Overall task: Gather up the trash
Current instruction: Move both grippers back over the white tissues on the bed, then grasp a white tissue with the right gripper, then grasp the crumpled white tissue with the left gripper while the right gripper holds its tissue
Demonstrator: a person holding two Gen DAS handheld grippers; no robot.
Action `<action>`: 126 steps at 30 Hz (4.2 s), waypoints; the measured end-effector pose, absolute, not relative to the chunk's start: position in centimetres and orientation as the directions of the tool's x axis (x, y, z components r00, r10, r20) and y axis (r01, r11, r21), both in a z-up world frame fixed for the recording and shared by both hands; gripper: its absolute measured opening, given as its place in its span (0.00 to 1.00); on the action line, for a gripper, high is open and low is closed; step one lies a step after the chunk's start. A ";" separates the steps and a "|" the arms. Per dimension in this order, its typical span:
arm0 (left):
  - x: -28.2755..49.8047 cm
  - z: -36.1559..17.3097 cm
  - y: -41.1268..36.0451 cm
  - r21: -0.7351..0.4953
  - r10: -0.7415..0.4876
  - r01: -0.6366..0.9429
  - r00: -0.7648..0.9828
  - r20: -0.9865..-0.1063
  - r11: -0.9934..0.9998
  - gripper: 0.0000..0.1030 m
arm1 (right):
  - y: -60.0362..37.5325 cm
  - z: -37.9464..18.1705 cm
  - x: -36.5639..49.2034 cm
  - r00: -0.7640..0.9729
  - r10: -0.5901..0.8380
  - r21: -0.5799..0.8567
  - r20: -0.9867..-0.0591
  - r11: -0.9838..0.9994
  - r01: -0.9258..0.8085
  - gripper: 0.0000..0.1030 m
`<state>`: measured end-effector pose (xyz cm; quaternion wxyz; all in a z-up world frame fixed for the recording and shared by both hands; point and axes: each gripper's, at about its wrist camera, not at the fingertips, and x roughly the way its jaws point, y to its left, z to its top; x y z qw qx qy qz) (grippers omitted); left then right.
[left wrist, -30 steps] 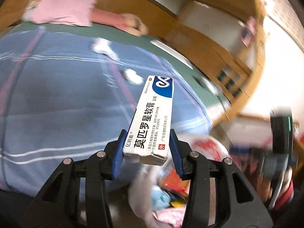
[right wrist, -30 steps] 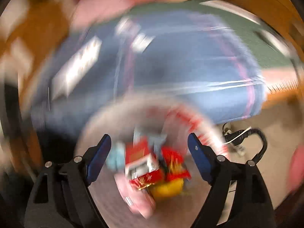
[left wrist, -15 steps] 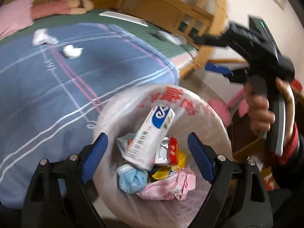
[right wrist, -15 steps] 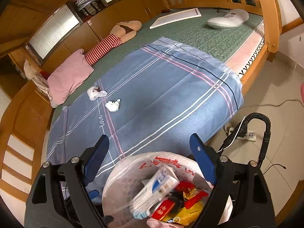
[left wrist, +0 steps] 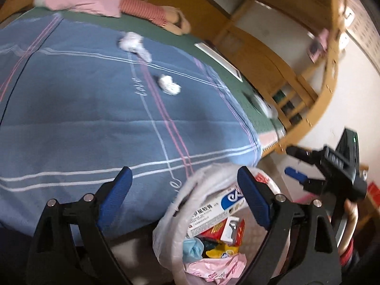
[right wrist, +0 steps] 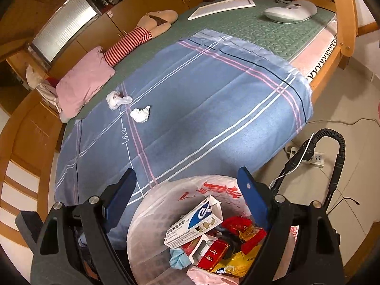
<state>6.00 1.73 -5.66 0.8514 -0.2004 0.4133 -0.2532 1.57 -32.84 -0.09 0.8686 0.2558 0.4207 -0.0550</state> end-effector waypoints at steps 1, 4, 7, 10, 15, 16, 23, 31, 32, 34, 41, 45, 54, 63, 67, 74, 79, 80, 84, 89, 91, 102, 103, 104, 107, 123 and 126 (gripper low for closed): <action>5.9 -5.6 1.9 -0.549 -0.589 0.255 0.537 -0.604 0.796 0.87 | -32.7 -0.1 1.7 0.639 0.121 0.396 -0.760 0.865 0.308 0.83; 6.2 -5.8 2.2 -0.537 -0.558 0.221 0.554 -0.618 0.814 0.87 | -32.3 -0.3 1.9 0.634 0.127 0.395 -0.763 0.868 0.302 0.83; 6.3 -5.8 2.5 -0.517 -0.524 0.192 0.569 -0.634 0.834 0.87 | -32.0 -0.4 2.0 0.630 0.128 0.390 -0.766 0.872 0.297 0.83; 6.3 -5.9 2.7 -0.503 -0.503 0.175 0.576 -0.645 0.846 0.87 | -31.9 -0.5 2.1 0.626 0.131 0.387 -0.769 0.875 0.293 0.83; 6.2 -5.9 2.6 -0.481 -0.483 0.174 0.584 -0.652 0.859 0.87 | -31.6 -0.7 2.2 0.619 0.131 0.381 -0.774 0.878 0.291 0.83; 6.2 -5.8 2.6 -0.473 -0.475 0.172 0.590 -0.653 0.864 0.87 | -31.6 -0.7 2.2 0.618 0.132 0.381 -0.775 0.878 0.290 0.83; 6.2 -5.8 2.9 -0.437 -0.415 0.126 0.619 -0.667 0.891 0.87 | -31.2 -1.1 2.4 0.611 0.133 0.372 -0.781 0.884 0.284 0.83; 6.3 -6.0 3.0 -0.422 -0.396 0.111 0.617 -0.680 0.900 0.88 | -30.7 -1.6 2.6 0.599 0.139 0.369 -0.789 0.887 0.279 0.83; 6.2 -5.9 3.0 -0.419 -0.392 0.110 0.619 -0.680 0.901 0.88 | -30.7 -1.6 2.6 0.598 0.140 0.368 -0.789 0.887 0.278 0.83; 6.2 -5.9 3.0 -0.415 -0.385 0.104 0.624 -0.680 0.904 0.88 | -30.5 -1.7 2.7 0.597 0.140 0.366 -0.790 0.889 0.275 0.83; 6.3 -5.9 3.3 -0.412 -0.367 0.081 0.629 -0.685 0.908 0.88 | -30.3 -2.0 2.8 0.591 0.142 0.363 -0.794 0.891 0.273 0.83; 6.2 -5.9 3.4 -0.404 -0.356 0.076 0.637 -0.684 0.912 0.88 | -30.2 -2.1 2.8 0.590 0.137 0.359 -0.795 0.891 0.277 0.83; 6.1 -5.6 4.0 -0.317 -0.227 -0.011 0.674 -0.703 0.948 0.88 | -29.8 -2.4 3.6 0.584 0.128 0.339 -0.801 0.902 0.267 0.83; 10.8 -1.4 10.2 -0.224 0.013 -0.235 0.718 -0.696 0.946 0.88 | -26.8 -1.5 13.2 0.563 0.104 0.224 -0.820 0.964 0.147 0.83; 12.7 -2.3 13.4 -0.221 0.087 -0.327 0.714 -0.695 0.919 0.88 | -24.8 -2.2 19.9 0.560 0.090 0.177 -0.823 0.979 0.103 0.83; 13.6 -4.8 14.2 -0.206 0.104 -0.407 0.621 -0.777 0.890 0.88 | -19.8 -8.1 30.9 0.433 0.018 0.039 -0.901 0.998 0.040 0.76; 13.4 -5.2 14.5 -0.192 0.127 -0.443 0.595 -0.794 0.876 0.88 | -17.2 -10.7 32.4 0.382 -0.032 -0.037 -0.924 0.999 -0.007 0.37; 13.3 -5.5 14.9 -0.195 0.128 -0.462 0.580 -0.804 0.865 0.88 | -16.9 -10.7 32.3 0.387 -0.035 -0.046 -0.921 0.999 -0.021 0.30; 12.6 -6.0 17.1 -0.247 0.128 -0.539 0.565 -0.815 0.805 0.88 | -14.5 -9.5 30.8 0.370 0.118 0.080 -0.922 0.990 -0.115 0.25; 11.0 -6.6 20.1 -0.328 0.141 -0.648 0.563 -0.814 0.688 0.88 | -7.3 -8.5 26.2 0.219 0.329 0.229 -0.919 0.894 -0.384 0.25; 10.3 -6.7 21.2 -0.363 0.148 -0.684 0.567 -0.811 0.633 0.88 | -5.0 -8.4 24.9 0.167 0.368 0.260 -0.915 0.853 -0.452 0.26; 9.1 -7.7 22.5 -0.437 0.096 -0.712 0.574 -0.814 0.550 0.91 | -3.0 -4.6 26.3 0.320 0.439 0.251 -0.839 0.836 -0.488 0.76; 9.2 -7.7 22.4 -0.436 0.091 -0.708 0.573 -0.814 0.555 0.91 | -3.9 -4.2 27.7 0.392 0.400 0.220 -0.828 0.876 -0.430 0.78; 9.3 -7.7 22.2 -0.432 0.088 -0.704 0.571 -0.816 0.564 0.91 | -4.6 -3.9 29.2 0.456 0.354 0.182 -0.817 0.908 -0.378 0.78; 10.1 -7.7 21.4 -0.409 0.082 -0.687 0.562 -0.823 0.600 0.91 | -6.4 -3.8 34.8 0.629 0.103 -0.017 -0.770 0.983 -0.182 0.80; 15.2 -8.4 13.3 -0.222 -0.013 -0.388 0.475 -0.880 0.894 0.91 | -8.9 -11.4 46.3 0.557 -0.155 -0.229 -0.816 0.971 -0.065 0.30; 15.7 -8.2 12.0 -0.158 0.018 -0.331 0.471 -0.882 0.931 0.91 | -8.4 -10.7 45.0 0.570 -0.132 -0.220 -0.811 0.971 -0.089 0.21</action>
